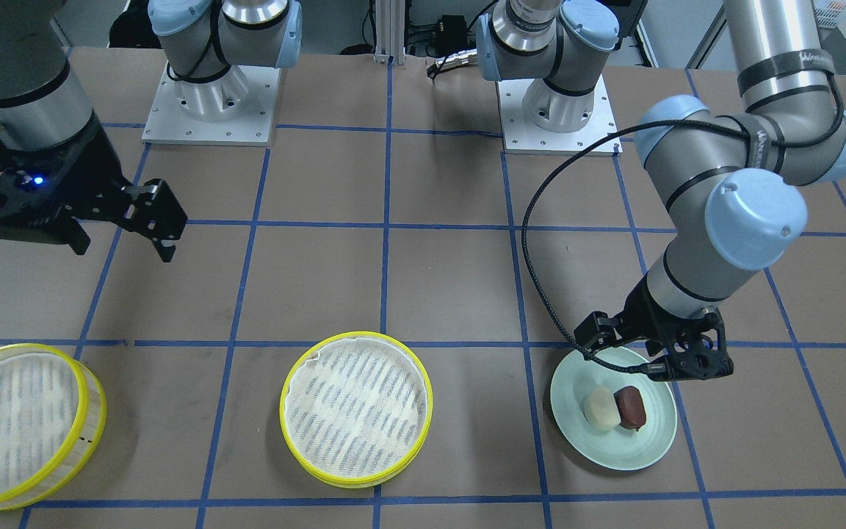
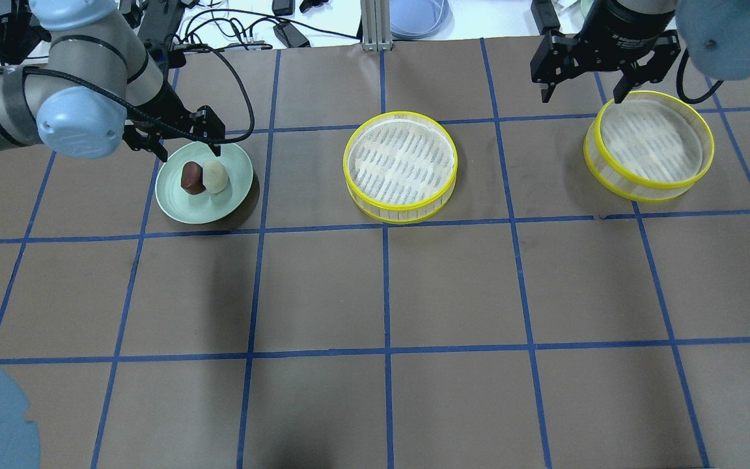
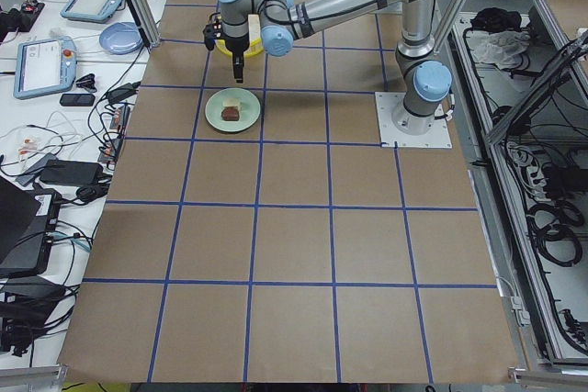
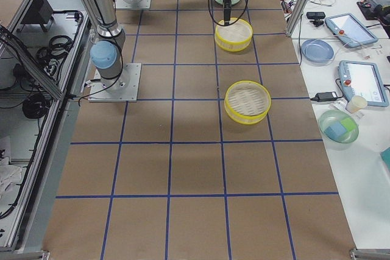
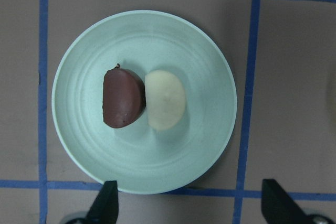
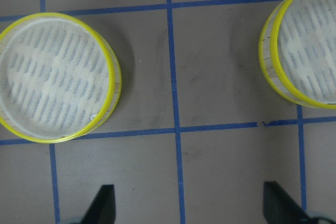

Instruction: Stack buns with steamer

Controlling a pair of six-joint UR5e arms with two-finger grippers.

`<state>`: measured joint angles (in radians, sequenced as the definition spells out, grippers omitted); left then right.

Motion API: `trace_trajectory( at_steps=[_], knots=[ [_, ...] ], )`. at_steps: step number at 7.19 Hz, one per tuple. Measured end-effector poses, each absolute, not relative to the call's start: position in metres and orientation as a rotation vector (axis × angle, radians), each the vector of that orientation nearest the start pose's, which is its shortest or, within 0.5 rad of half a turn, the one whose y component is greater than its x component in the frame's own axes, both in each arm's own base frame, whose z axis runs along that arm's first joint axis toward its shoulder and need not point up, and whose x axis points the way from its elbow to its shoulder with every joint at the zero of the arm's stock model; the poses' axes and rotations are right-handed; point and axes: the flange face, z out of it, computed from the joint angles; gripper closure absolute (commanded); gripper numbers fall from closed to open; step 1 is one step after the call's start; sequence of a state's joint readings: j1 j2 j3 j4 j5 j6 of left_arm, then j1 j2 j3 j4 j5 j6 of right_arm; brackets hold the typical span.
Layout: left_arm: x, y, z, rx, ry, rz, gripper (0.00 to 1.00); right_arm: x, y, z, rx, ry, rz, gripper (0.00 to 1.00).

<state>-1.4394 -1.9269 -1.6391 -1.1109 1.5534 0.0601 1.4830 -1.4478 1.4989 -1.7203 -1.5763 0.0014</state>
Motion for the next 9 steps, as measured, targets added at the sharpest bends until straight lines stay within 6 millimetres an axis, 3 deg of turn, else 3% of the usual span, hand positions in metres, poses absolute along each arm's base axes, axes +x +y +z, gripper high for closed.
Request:
trace_trajectory(
  at_steps=[2,4,5,6,9],
  knots=[
    [-0.055,-0.633,0.257,-0.103,3.187,0.014,0.34,-0.013,-0.597,0.440,0.190,3.157,-0.133,0.00],
    [-0.054,-0.642,0.222,-0.091,3.190,0.045,0.43,-0.121,-0.630,0.389,0.202,3.184,-0.215,0.00],
    [-0.053,-0.646,0.209,-0.085,3.185,0.046,0.72,-0.163,-0.646,0.354,0.188,3.199,-0.257,0.00],
    [-0.052,-0.649,0.200,-0.079,3.176,0.055,1.00,-0.189,-0.655,0.321,0.185,3.203,-0.260,0.00],
    [-0.048,-0.654,0.196,-0.055,3.148,0.047,1.00,-0.230,-0.661,0.261,0.132,3.200,-0.204,0.04]
  ],
)
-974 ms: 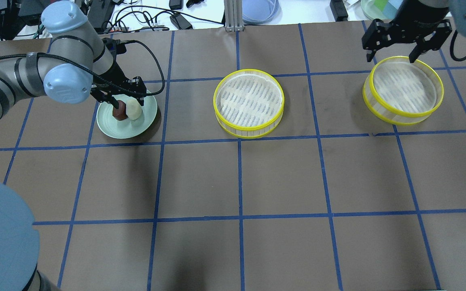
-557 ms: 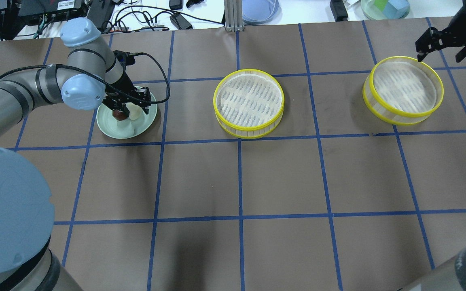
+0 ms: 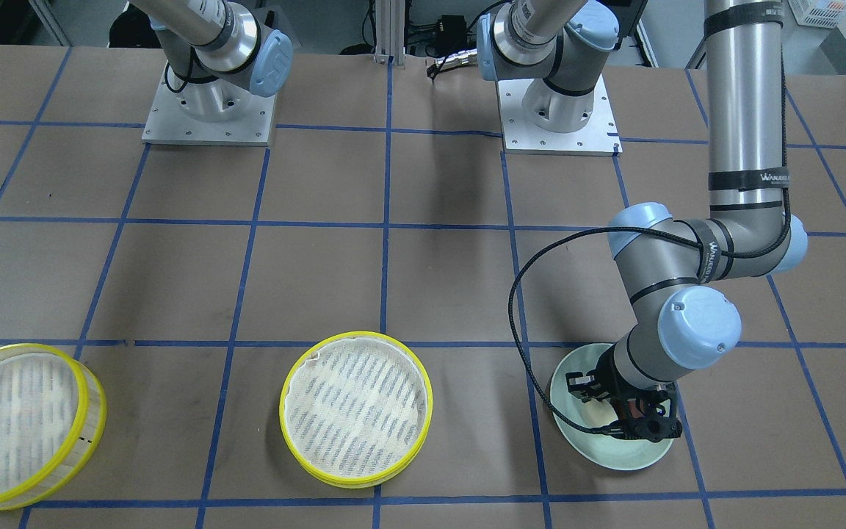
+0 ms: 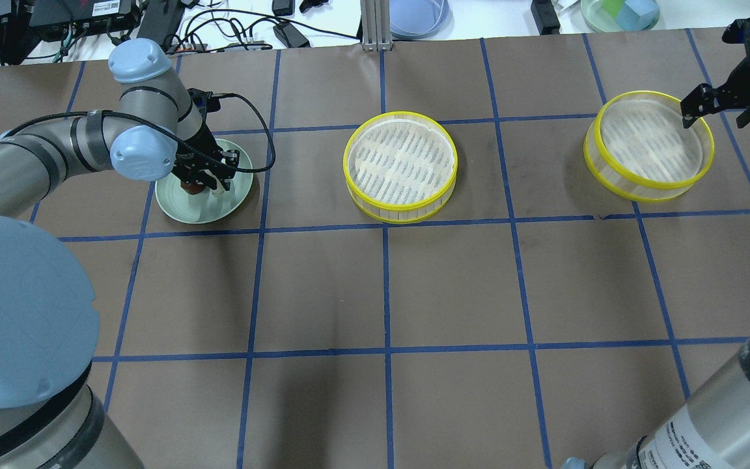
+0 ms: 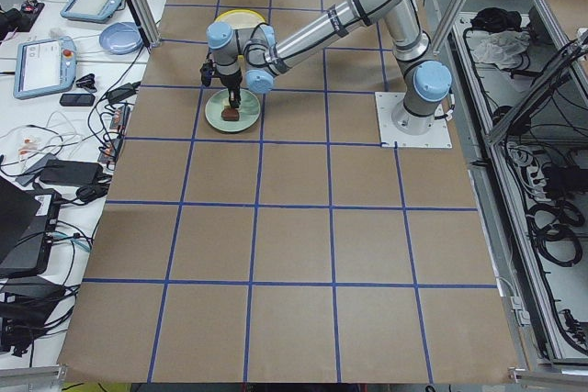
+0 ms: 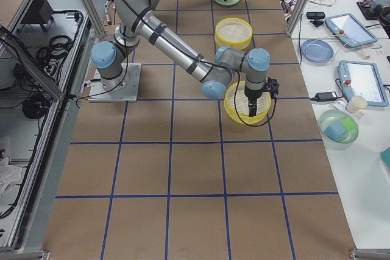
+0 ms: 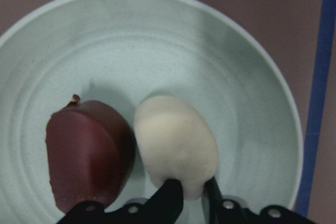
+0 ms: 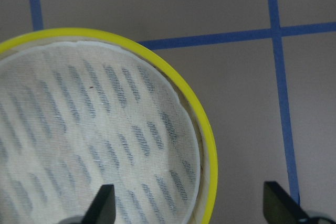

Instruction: Stack buns with steamer

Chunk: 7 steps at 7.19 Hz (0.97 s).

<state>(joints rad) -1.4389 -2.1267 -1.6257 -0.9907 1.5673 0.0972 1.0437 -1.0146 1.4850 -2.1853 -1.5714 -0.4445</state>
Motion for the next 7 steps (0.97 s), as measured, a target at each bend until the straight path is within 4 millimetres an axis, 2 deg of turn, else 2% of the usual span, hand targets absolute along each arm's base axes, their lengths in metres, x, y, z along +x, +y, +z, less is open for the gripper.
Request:
trace_trajectory(
  at_steps=[1,2,3,4,5,7],
  knots=[
    [-0.047,-0.658,0.205,-0.058,3.145,0.017,1.00,-0.244,-0.658,0.251,0.101,3.197,-0.189,0.10],
    [-0.047,-0.663,0.217,-0.062,3.142,-0.020,1.00,-0.251,-0.657,0.239,0.085,3.191,-0.170,0.20],
    [-0.048,-0.665,0.232,-0.077,3.143,-0.059,1.00,-0.253,-0.657,0.229,0.078,3.185,-0.152,0.37],
    [-0.057,-0.666,0.247,-0.131,3.147,-0.097,1.00,-0.254,-0.657,0.224,0.075,3.182,-0.141,0.44],
    [-0.080,-0.664,0.262,-0.199,3.149,-0.137,1.00,-0.255,-0.657,0.223,0.073,3.183,-0.134,0.66],
    [-0.157,-0.652,0.290,-0.263,3.160,-0.222,1.00,-0.255,-0.656,0.222,0.076,3.186,-0.129,0.88]
  ],
)
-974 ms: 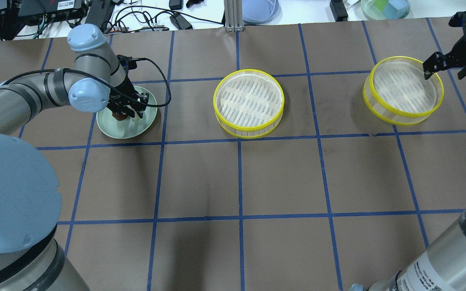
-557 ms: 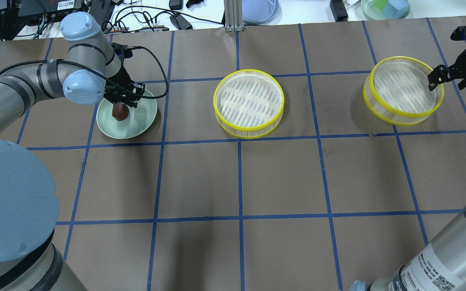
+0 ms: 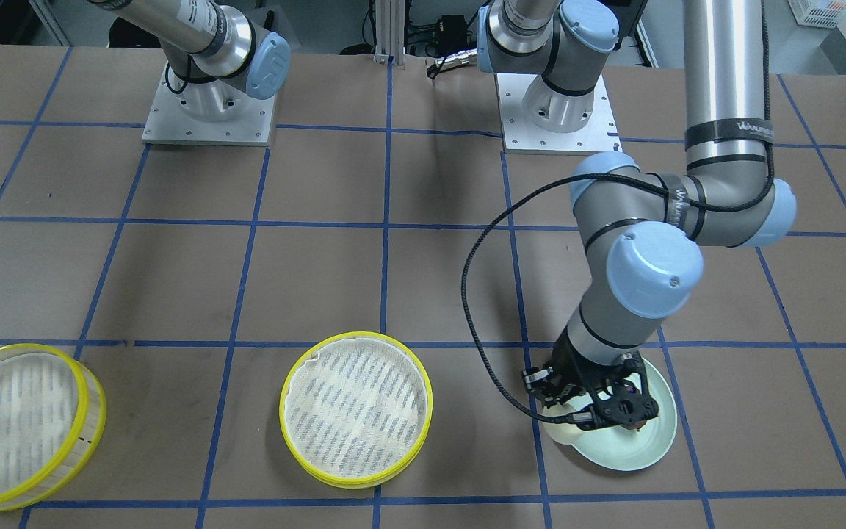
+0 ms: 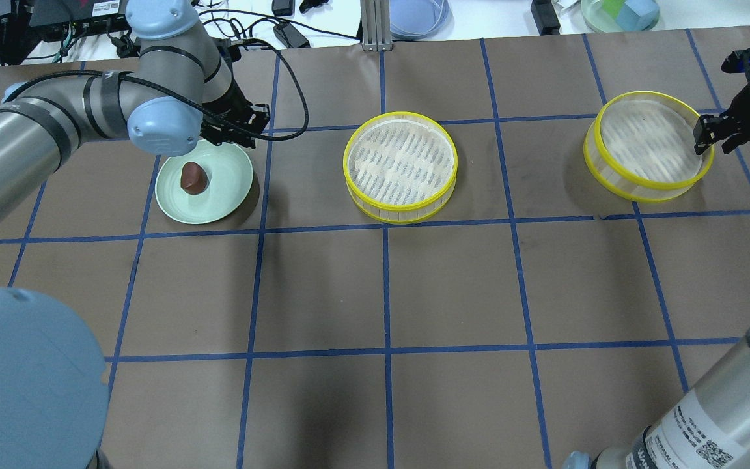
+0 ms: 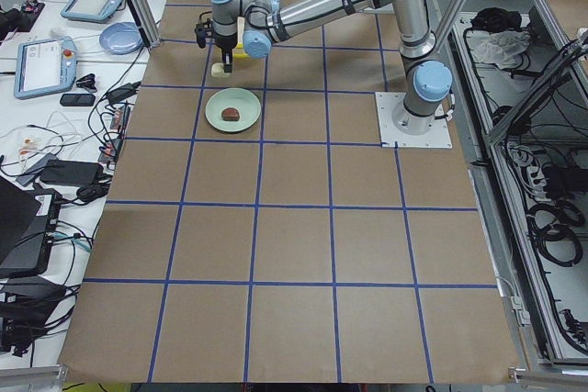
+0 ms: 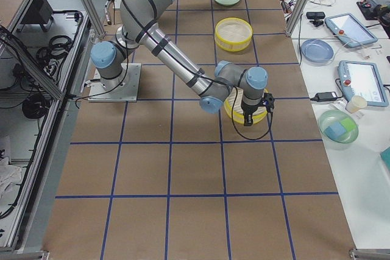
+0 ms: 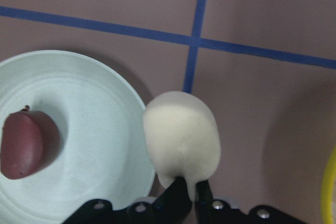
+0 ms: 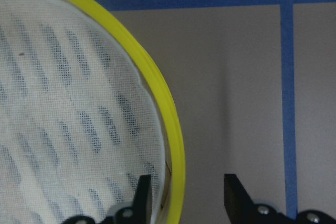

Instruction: Stack buns with steamer

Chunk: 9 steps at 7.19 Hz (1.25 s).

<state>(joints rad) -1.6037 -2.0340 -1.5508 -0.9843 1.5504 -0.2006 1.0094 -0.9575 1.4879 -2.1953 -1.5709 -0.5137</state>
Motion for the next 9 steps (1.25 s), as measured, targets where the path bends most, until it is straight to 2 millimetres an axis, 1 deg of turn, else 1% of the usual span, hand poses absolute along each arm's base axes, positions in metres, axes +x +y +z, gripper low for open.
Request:
trace_trajectory(
  at_steps=[1,2,3,4,5,6,7,8,9],
  knots=[
    [-0.198,-0.645,0.301,-0.239,3.175,-0.260,1.00,-0.255,-0.656,0.222,0.078,3.184,-0.130,0.93],
    [-0.237,-0.636,0.305,-0.221,3.210,-0.282,1.00,-0.255,-0.657,0.222,0.085,3.182,-0.132,1.00],
    [-0.271,-0.628,0.303,-0.211,3.256,-0.294,1.00,-0.255,-0.656,0.222,0.093,3.179,-0.132,1.00],
    [-0.294,-0.621,0.295,-0.195,3.289,-0.290,1.00,-0.254,-0.656,0.222,0.097,3.178,-0.131,1.00],
    [-0.309,-0.617,0.282,-0.177,3.315,-0.254,1.00,-0.254,-0.656,0.226,0.101,3.179,-0.138,1.00],
    [-0.319,-0.613,0.266,-0.162,3.330,-0.205,0.79,-0.252,-0.654,0.240,0.116,3.184,-0.155,1.00],
    [-0.324,-0.611,0.253,-0.156,3.334,-0.167,0.41,-0.243,-0.652,0.260,0.156,3.186,-0.168,1.00],
    [-0.326,-0.610,0.245,-0.159,3.333,-0.142,0.01,-0.226,-0.651,0.281,0.183,3.190,-0.175,1.00],
    [-0.327,-0.610,0.241,-0.168,3.332,-0.130,0.00,-0.198,-0.653,0.299,0.159,3.202,-0.195,1.00]
  ],
)
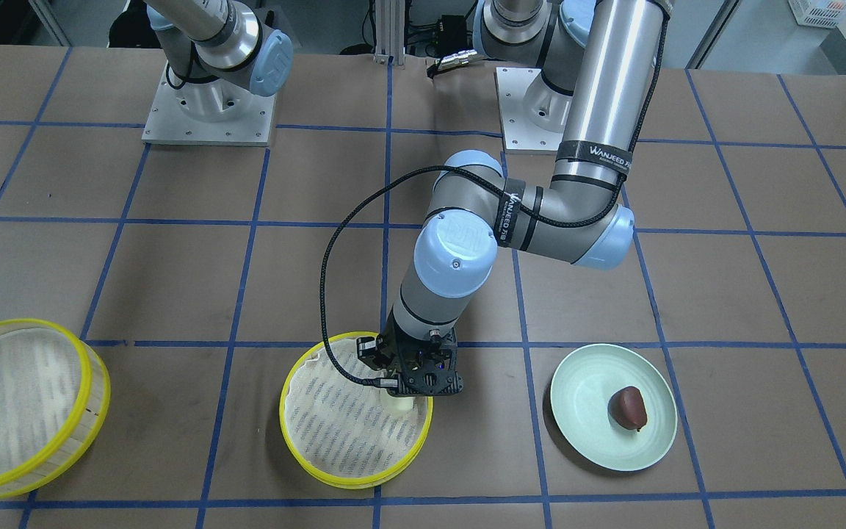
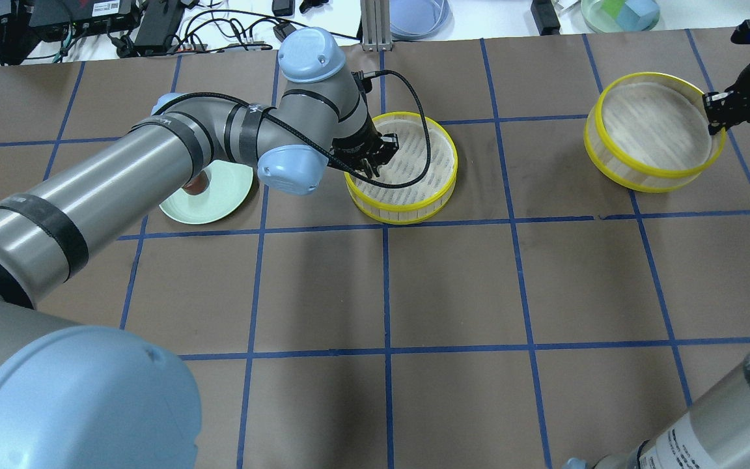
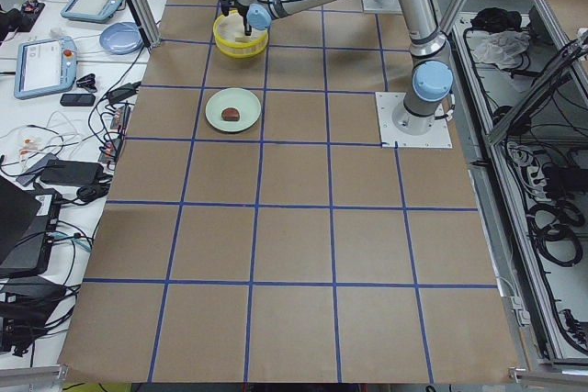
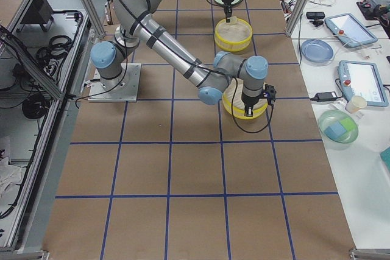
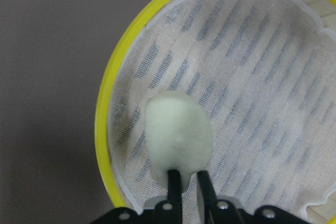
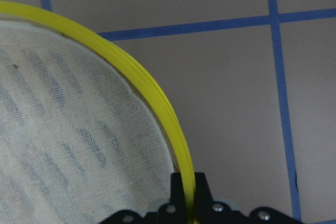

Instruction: Stack buns with steamer

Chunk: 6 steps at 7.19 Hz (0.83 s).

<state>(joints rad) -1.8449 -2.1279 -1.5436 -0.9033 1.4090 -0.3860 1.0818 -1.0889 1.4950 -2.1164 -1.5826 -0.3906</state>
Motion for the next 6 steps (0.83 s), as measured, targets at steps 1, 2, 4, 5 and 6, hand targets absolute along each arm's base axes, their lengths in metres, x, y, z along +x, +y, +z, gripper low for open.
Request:
trace_trajectory(
  at_steps=[1,2,4,5,6],
  knots=[
    [-0.327,-0.610,0.243,-0.173,3.333,-0.135,0.00,-0.169,-0.656,0.314,0.114,3.210,-0.218,1.00],
    [-0.326,-0.611,0.252,-0.176,3.334,-0.159,0.00,-0.141,-0.658,0.330,0.079,3.214,-0.248,1.00],
    [-0.304,-0.618,0.284,-0.210,3.325,-0.228,0.00,-0.066,-0.656,0.366,0.069,3.213,-0.314,1.00],
    [-0.270,-0.628,0.298,-0.269,3.307,-0.241,0.00,-0.009,-0.651,0.381,0.076,3.209,-0.332,1.00],
    [-0.230,-0.638,0.309,-0.287,3.285,-0.244,0.00,0.057,-0.646,0.389,0.067,3.202,-0.354,1.00]
  ],
)
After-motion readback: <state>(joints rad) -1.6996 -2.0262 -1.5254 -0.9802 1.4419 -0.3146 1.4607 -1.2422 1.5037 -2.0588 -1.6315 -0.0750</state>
